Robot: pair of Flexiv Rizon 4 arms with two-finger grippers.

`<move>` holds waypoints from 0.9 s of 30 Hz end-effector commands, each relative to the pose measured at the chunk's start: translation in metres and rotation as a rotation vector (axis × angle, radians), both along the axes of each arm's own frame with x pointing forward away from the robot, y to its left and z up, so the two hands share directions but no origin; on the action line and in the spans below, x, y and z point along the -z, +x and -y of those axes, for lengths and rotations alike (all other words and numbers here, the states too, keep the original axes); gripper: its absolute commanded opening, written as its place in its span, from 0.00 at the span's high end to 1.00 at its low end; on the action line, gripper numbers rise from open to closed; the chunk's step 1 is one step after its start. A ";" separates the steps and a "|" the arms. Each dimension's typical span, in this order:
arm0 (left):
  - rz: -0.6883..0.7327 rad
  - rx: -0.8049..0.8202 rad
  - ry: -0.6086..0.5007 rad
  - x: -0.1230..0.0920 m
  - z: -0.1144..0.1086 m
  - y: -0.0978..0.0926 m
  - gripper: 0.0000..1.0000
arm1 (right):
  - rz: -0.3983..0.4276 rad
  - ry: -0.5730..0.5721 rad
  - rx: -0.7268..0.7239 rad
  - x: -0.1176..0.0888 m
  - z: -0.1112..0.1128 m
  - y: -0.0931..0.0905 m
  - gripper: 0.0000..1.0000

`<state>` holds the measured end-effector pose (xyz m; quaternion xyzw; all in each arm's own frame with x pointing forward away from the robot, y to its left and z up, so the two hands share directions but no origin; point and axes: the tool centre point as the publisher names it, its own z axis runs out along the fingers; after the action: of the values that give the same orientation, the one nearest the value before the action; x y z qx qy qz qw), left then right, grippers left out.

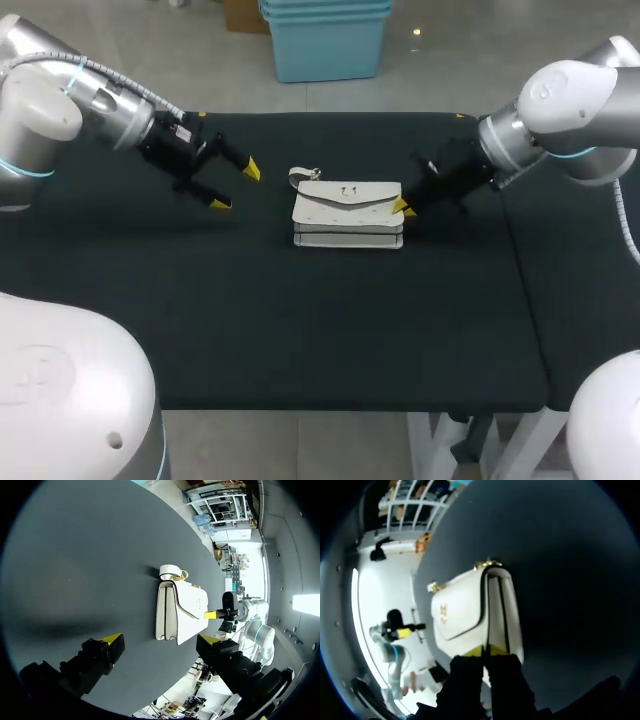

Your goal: Pick up the bag, open it, inspect its contents, close it, and place it on the opposite side

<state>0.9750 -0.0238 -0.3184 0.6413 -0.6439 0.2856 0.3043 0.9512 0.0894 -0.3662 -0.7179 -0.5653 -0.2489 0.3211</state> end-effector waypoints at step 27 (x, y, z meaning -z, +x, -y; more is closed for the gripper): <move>0.000 0.130 0.194 -0.033 -0.075 0.047 0.00 | 0.064 -0.226 -0.024 0.003 0.123 0.077 1.00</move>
<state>1.0107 0.0431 -0.2946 0.6391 -0.6933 0.2368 0.2343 1.0165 -0.0190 -0.3744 -0.7358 -0.6029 -0.2185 0.2174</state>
